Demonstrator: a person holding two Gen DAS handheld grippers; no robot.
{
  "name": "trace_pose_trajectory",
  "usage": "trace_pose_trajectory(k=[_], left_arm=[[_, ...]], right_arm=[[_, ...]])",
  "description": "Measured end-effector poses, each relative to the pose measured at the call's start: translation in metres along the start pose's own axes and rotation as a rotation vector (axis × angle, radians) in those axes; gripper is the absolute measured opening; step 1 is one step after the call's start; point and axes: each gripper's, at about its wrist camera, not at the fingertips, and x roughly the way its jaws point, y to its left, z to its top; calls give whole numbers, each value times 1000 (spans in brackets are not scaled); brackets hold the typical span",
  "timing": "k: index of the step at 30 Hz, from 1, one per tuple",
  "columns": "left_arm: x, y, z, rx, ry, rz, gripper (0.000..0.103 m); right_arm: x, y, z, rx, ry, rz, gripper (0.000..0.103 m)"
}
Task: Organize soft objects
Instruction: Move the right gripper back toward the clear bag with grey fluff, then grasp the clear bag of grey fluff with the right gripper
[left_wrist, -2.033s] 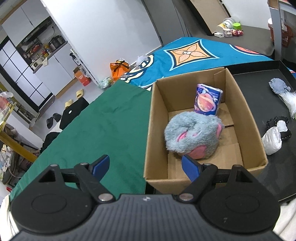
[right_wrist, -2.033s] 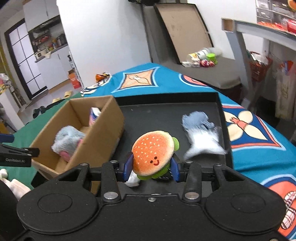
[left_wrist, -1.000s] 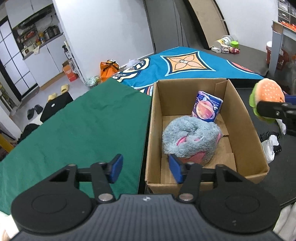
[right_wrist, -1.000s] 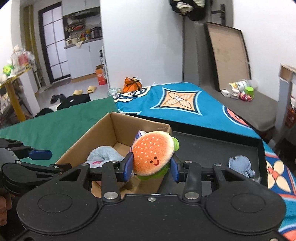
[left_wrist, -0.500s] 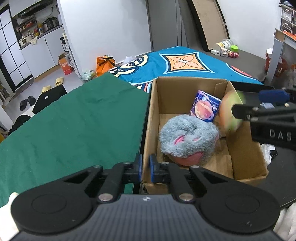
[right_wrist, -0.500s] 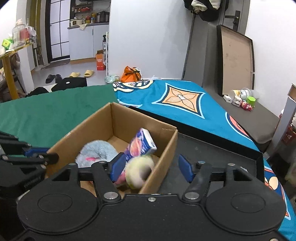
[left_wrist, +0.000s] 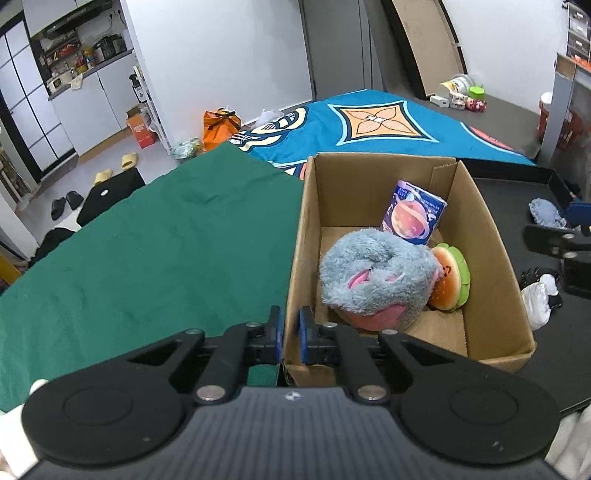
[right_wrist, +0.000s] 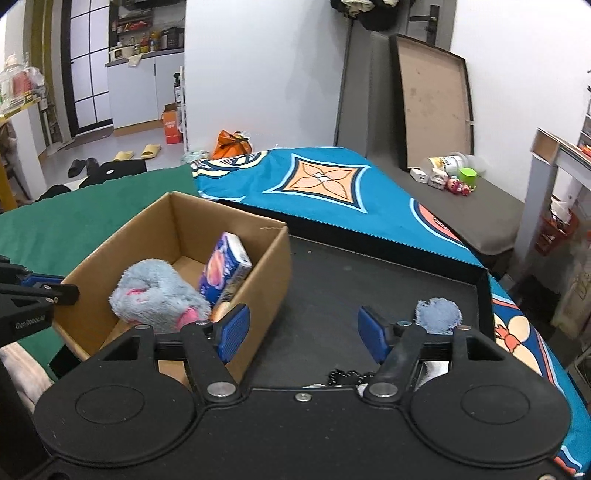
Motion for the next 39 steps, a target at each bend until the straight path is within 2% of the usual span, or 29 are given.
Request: trace_pose_trajectory(k=[6, 9, 11, 14, 18, 22, 39], left_arm=[[1, -3, 2, 16, 29, 17, 14], [-1, -4, 2, 21, 25, 34, 30], [-4, -7, 4, 35, 17, 49, 47], [-6, -12, 5, 57, 14, 77, 56], [-5, -15, 7, 64, 27, 91, 60], [-6, -21, 10, 82, 28, 111, 71], [2, -61, 20, 140, 54, 156, 74]], right_arm=[[-2, -17, -1, 26, -18, 11, 69], [-3, -26, 0, 18, -34, 14, 69], [-4, -33, 1, 20, -45, 11, 69], [-4, -44, 1, 41, -54, 7, 69], [-4, -58, -3, 67, -61, 6, 69], [-2, -70, -11, 106, -59, 6, 69], [17, -132, -58, 269, -3, -17, 68]])
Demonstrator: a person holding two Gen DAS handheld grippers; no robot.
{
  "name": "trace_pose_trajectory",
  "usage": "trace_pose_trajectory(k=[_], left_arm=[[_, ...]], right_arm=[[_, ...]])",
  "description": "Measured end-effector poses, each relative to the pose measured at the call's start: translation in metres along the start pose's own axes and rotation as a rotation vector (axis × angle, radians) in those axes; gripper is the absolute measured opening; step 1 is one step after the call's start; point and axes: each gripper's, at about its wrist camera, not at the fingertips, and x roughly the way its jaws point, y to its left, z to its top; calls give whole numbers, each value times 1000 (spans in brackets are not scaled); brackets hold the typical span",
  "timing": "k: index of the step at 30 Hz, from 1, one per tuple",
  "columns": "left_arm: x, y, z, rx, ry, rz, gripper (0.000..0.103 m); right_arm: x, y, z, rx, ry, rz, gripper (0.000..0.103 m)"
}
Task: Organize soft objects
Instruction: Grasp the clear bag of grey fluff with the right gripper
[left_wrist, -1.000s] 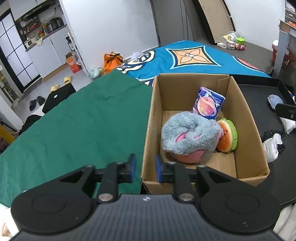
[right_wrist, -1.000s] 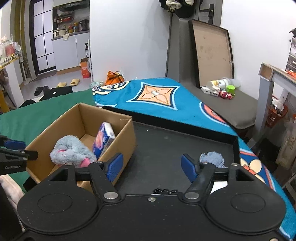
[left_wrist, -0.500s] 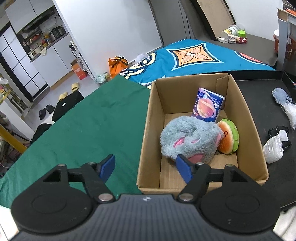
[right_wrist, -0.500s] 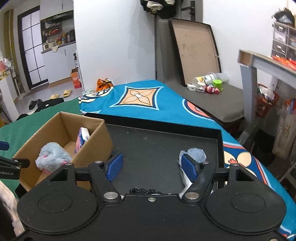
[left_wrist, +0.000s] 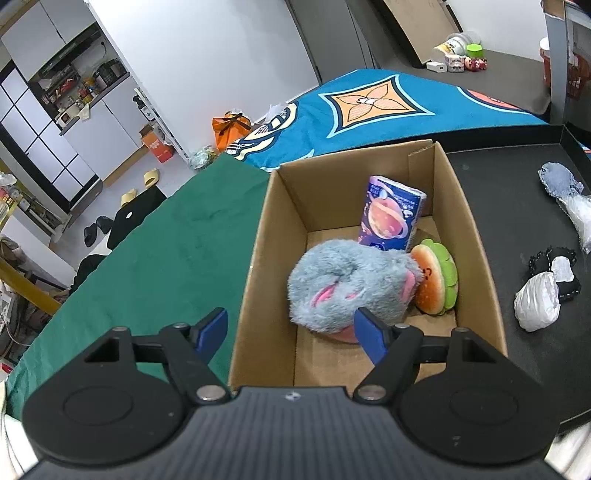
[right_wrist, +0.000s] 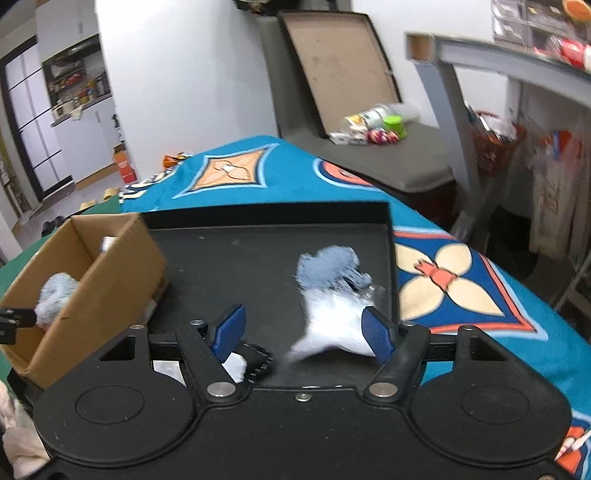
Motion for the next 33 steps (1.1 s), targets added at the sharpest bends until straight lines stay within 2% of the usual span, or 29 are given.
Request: trace_pose_trajectory(k=[4, 8, 13, 19, 26, 29, 30, 33], left_arm=[[3, -8, 2, 16, 11, 12, 74], [7, -11, 3, 29, 24, 30, 74], [12, -17, 5, 42, 30, 54, 75], [13, -18, 7, 57, 44, 65, 76], [13, -16, 11, 50, 46, 64, 76], [14, -15, 9, 50, 48, 63, 76], [13, -15, 8, 50, 49, 62, 76], [11, -15, 6, 53, 44, 60, 76]], right_arm=[[11, -14, -4, 47, 24, -13, 66], [17, -21, -5, 76, 35, -11, 60], [25, -25, -3, 96, 16, -21, 59], [39, -26, 0, 77, 2, -32, 49], [49, -21, -7, 23, 92, -52, 45], [46, -21, -7, 32, 111, -34, 37], [44, -21, -7, 29, 114, -32, 31], [38, -20, -6, 30, 125, -24, 26]])
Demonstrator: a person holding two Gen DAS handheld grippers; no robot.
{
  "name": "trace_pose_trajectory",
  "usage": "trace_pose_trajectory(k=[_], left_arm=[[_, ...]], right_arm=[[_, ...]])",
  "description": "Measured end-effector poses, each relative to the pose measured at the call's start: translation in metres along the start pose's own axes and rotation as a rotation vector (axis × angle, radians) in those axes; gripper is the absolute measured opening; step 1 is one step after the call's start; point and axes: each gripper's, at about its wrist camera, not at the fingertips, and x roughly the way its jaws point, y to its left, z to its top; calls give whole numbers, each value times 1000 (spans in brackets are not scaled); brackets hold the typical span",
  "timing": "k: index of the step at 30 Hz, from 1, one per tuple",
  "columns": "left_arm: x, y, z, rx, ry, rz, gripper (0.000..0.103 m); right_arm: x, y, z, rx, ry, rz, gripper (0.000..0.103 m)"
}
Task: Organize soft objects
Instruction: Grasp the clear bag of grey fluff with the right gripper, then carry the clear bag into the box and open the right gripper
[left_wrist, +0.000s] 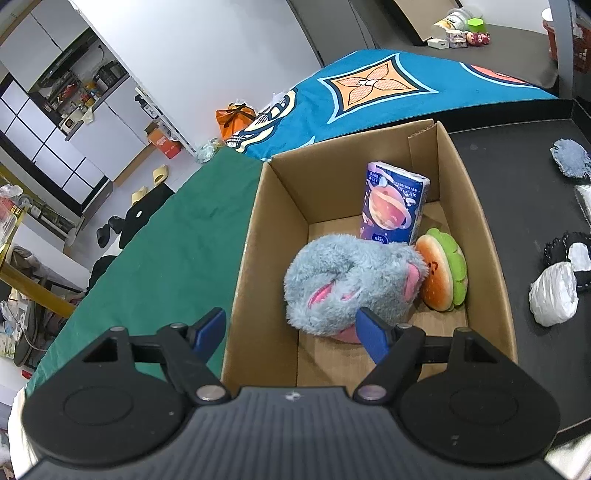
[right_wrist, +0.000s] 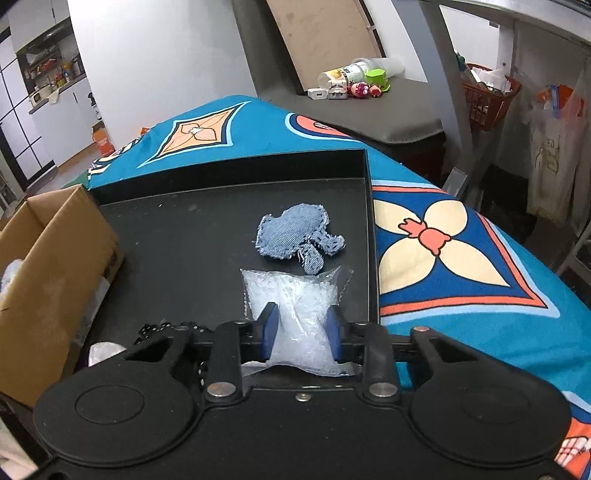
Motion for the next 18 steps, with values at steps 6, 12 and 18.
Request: trace_pose_trajectory(k=[6, 12, 18], left_arm=[[-6, 6, -5, -8, -11, -2, 76], [-14, 17, -9, -52, -25, -13, 76], [-21, 27, -11, -75, -42, -24, 76]], right_arm=[[-17, 6, -2, -12, -21, 12, 22], [-35, 10, 3, -20, -58, 2, 22], [-50, 16, 14, -36, -92, 10, 22]])
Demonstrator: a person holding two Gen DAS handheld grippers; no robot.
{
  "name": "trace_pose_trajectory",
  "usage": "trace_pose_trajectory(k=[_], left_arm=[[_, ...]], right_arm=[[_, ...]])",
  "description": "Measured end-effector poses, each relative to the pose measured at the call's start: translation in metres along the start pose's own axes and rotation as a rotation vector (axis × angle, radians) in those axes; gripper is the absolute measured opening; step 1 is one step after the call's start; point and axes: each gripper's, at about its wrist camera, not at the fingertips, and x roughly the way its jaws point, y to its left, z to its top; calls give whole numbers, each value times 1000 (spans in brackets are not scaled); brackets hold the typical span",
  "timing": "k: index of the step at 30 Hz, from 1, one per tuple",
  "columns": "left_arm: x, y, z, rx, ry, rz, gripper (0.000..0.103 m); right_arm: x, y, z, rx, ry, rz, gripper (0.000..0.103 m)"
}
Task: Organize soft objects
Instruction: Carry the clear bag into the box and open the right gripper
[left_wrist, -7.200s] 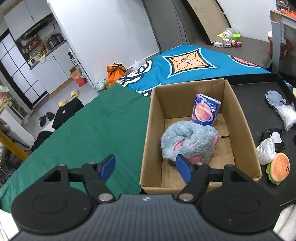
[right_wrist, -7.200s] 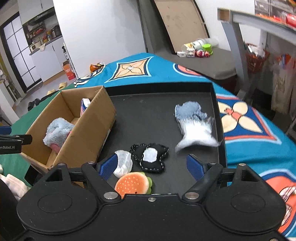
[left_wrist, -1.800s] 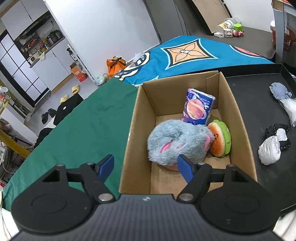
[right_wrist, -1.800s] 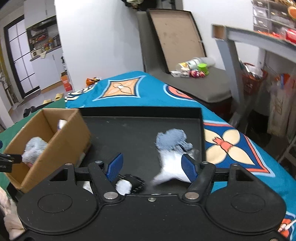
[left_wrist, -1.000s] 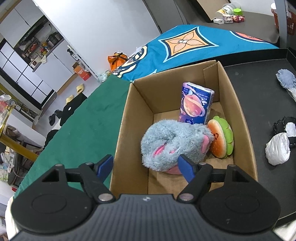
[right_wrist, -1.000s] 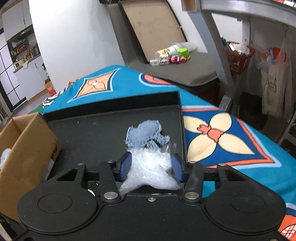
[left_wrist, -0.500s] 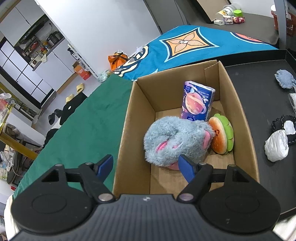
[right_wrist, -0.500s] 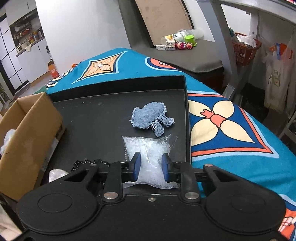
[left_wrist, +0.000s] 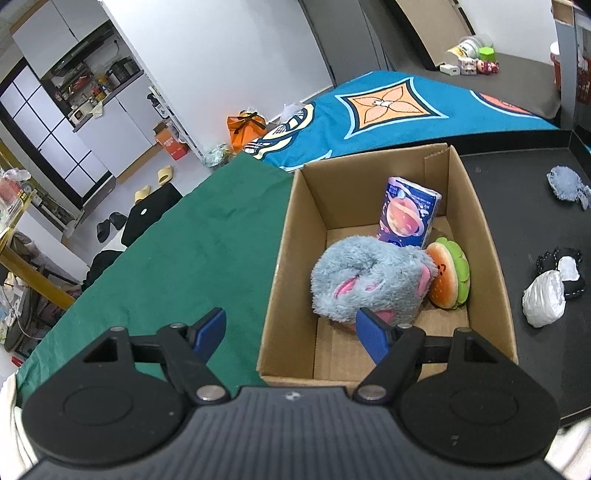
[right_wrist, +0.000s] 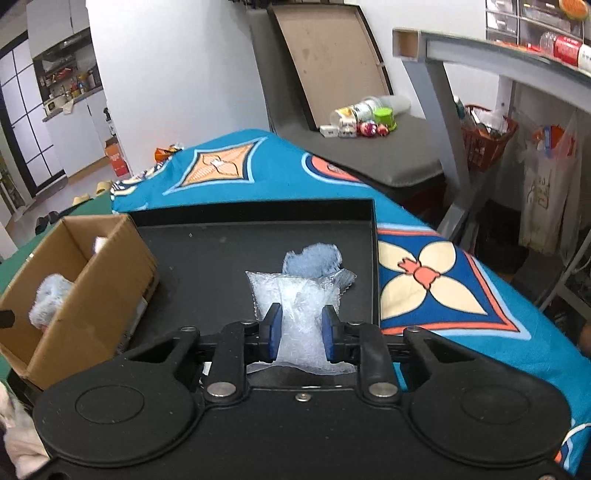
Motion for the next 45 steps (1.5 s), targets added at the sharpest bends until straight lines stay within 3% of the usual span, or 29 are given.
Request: trace_pose_trajectory(k=[13, 29, 37, 42, 45], left_arm=[[3, 29, -8, -52, -8, -8, 76], [9, 39, -19, -65, -56, -75, 76], [20, 49, -23, -113, -33, -120, 72], [26, 50, -24, -134, -24, -144, 61], [30, 50, -23, -143, -14, -171, 48]], right_arm=[[-26, 35, 22, -48, -95, 26, 22], [-29, 99, 42, -176, -121, 119, 22], [-19, 132, 48, -218, -118, 147, 22], [-12, 155, 50, -263, -112, 167, 22], [-8, 168, 49, -288, -105, 178, 22]])
